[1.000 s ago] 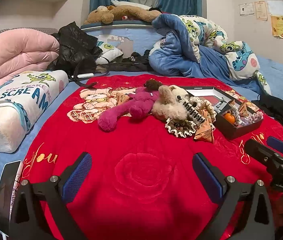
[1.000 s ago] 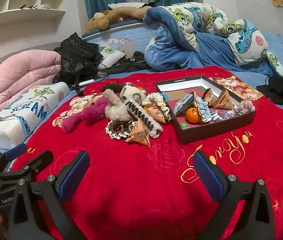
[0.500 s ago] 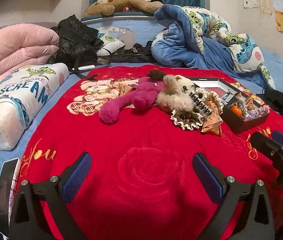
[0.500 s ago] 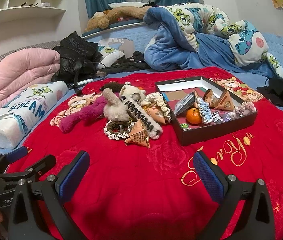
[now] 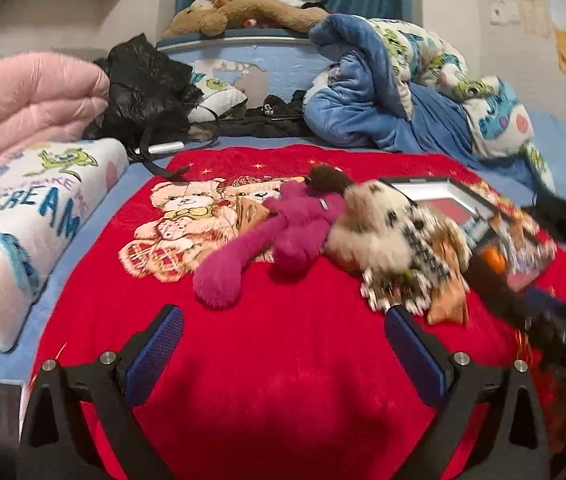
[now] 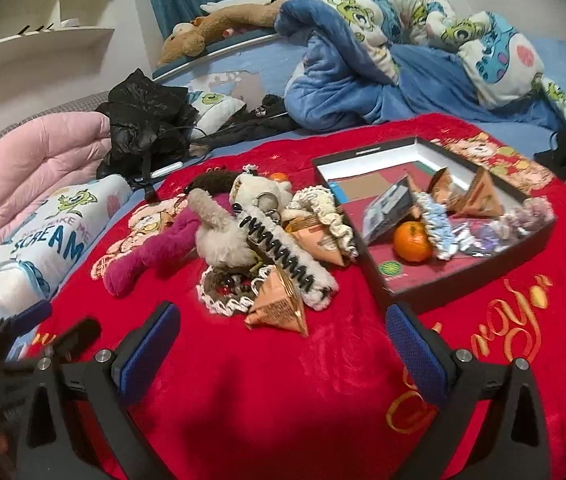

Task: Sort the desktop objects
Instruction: 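Grasp the pink plush bear with the left gripper while the right gripper grasps a tan paper triangle packet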

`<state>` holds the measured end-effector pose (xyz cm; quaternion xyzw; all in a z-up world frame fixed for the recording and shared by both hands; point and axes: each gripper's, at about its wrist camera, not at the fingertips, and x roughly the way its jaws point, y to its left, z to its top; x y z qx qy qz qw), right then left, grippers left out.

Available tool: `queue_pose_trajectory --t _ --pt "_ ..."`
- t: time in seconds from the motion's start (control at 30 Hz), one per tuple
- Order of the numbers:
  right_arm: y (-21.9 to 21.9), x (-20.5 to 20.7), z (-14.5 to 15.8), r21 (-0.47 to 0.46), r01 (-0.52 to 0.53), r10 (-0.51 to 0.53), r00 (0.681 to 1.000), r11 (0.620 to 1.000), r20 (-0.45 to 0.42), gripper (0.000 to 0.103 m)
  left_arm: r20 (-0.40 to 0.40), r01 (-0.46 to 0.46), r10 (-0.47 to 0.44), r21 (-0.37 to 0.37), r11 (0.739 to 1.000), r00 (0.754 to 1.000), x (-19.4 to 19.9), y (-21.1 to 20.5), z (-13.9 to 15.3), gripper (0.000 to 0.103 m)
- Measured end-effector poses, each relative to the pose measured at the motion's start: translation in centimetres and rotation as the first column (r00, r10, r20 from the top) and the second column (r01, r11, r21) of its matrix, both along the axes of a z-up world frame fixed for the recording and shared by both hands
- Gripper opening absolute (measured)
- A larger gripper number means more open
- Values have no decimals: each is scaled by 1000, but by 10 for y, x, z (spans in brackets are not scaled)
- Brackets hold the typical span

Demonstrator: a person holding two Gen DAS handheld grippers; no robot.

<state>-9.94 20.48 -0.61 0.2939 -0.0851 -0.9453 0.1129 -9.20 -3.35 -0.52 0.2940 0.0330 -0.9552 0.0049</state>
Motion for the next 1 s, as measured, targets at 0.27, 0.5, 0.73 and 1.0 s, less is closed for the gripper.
queue_pose_trajectory --t 0.27,0.5,0.73,1.0 --pt "-7 -53 -5 25 -4 2 997 1000 82 102 36 37 -34 -75 997 999 -72 -5 -7 101" --pt "-20 -73 -20 70 -5 -4 993 998 121 100 95 49 -45 -43 998 994 -128 -18 -30 101" --pt "-31 -82 -34 129 -14 -9 985 992 174 100 156 69 -60 -56 996 986 -146 -14 -50 95" --pt "-44 -83 -42 225 -22 -23 980 974 196 79 147 83 -83 4 997 986 -140 -21 -52 51"
